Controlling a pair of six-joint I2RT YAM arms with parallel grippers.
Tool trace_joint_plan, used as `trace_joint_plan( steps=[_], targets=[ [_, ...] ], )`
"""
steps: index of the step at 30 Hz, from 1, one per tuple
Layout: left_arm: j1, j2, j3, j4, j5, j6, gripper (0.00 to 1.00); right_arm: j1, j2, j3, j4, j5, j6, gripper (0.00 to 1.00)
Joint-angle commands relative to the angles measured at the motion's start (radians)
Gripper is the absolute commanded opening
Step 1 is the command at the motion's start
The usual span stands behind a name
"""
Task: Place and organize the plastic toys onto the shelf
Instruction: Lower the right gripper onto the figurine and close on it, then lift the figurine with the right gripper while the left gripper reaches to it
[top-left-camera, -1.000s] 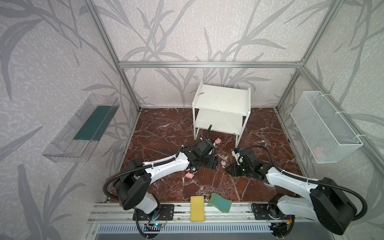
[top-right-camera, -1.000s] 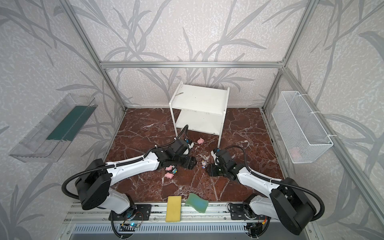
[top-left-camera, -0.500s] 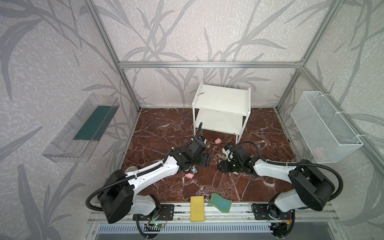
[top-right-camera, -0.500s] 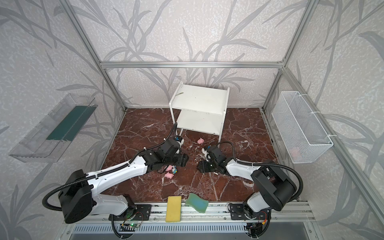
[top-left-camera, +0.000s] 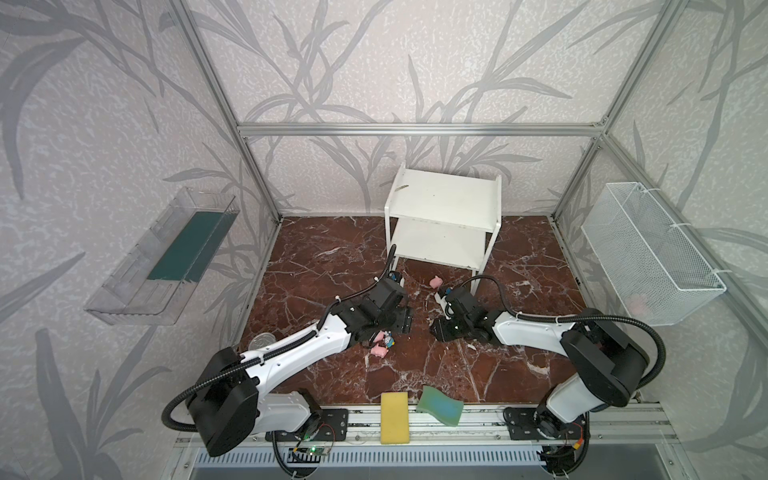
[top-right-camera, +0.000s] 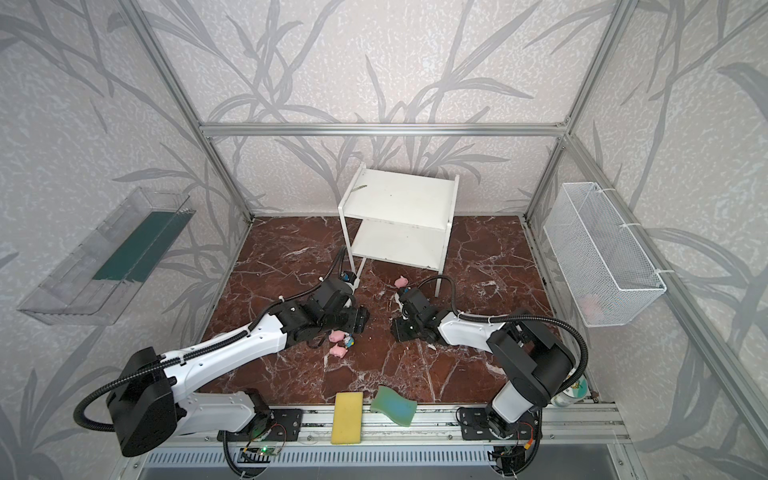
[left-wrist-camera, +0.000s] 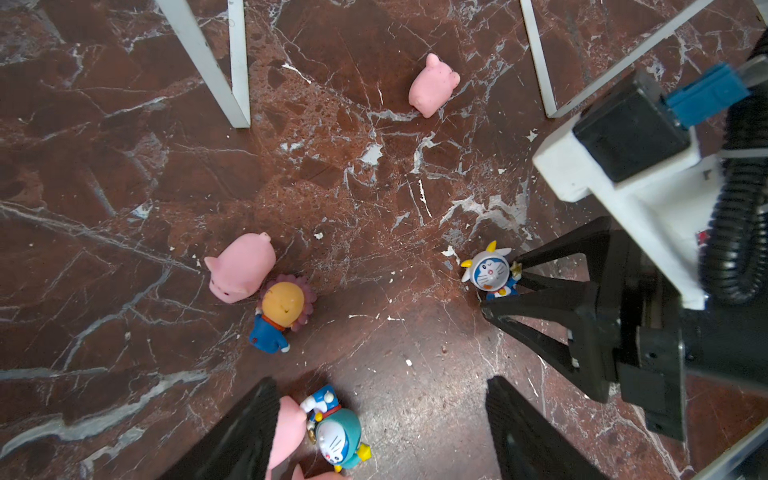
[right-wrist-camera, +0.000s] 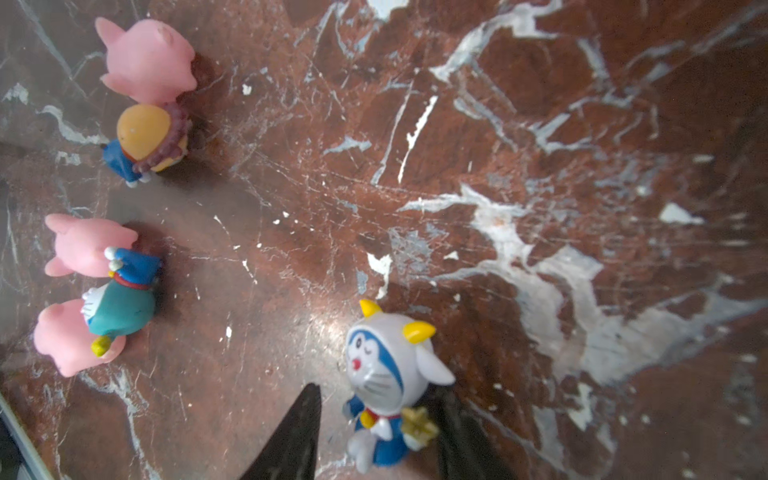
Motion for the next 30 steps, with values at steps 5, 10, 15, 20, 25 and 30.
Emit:
trace_joint_plan(
  steps=[5,10,15,20,25,30],
  targets=[
    [0.012,-0.006,-0.004,-0.009,0.0,0.01,0.8,0.006,0.007,-0.007,-0.011,-0.003,-0.039,0.32],
    [0.013,0.01,-0.002,0.017,0.076,0.026,0.8,0.006,-0.036,-0.075,0.105,-0.061,-0.085,0.25],
    [0.013,0.005,-0.023,0.081,0.192,0.044,0.8,0.006,-0.088,-0.151,0.252,-0.135,-0.099,0.21],
    [0.013,-0.015,-0.046,0.129,0.292,0.075,0.79,0.006,-0.15,-0.202,0.354,-0.206,-0.09,0.19],
    [0.013,-0.03,-0.054,0.144,0.362,0.097,0.79,0.006,-0.247,-0.262,0.453,-0.27,-0.082,0.19],
    [0.012,-0.057,-0.072,0.219,0.46,0.095,0.76,0.006,-0.343,-0.299,0.512,-0.329,-0.082,0.19]
  ],
)
